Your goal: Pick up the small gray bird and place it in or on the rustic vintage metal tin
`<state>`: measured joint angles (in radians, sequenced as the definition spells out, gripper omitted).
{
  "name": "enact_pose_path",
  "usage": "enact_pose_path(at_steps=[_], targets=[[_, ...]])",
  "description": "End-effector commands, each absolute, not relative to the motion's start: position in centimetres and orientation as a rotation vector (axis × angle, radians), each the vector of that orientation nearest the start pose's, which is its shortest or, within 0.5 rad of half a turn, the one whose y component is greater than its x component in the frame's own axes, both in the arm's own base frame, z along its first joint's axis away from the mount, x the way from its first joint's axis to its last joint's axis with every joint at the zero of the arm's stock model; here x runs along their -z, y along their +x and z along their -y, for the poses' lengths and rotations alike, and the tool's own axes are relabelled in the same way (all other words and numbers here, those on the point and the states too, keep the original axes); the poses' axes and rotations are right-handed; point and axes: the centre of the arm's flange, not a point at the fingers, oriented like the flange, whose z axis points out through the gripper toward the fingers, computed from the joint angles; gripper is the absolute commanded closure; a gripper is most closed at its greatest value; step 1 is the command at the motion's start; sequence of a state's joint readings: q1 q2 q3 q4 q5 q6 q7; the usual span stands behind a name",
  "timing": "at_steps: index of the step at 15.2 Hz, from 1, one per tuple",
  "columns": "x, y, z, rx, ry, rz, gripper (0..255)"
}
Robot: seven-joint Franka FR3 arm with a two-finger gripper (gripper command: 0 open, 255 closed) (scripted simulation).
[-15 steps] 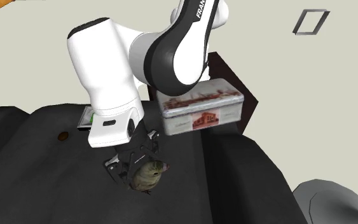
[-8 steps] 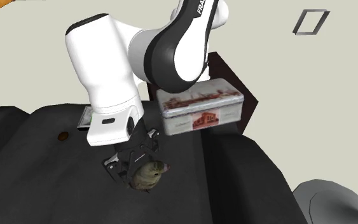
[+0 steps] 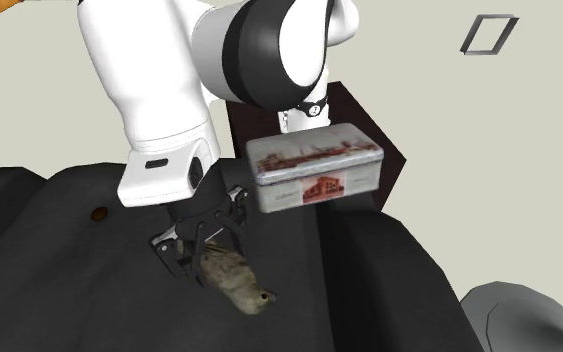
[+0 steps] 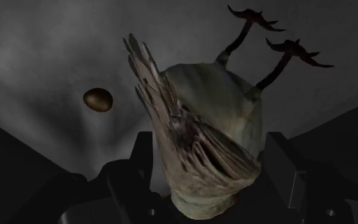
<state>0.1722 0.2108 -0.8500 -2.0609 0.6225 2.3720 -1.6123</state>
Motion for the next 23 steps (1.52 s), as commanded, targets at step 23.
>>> enact_pose_path(at_steps=[23], targets=[[-50.8, 47.3, 35.3, 0.579, -3.017, 0.849, 255]])
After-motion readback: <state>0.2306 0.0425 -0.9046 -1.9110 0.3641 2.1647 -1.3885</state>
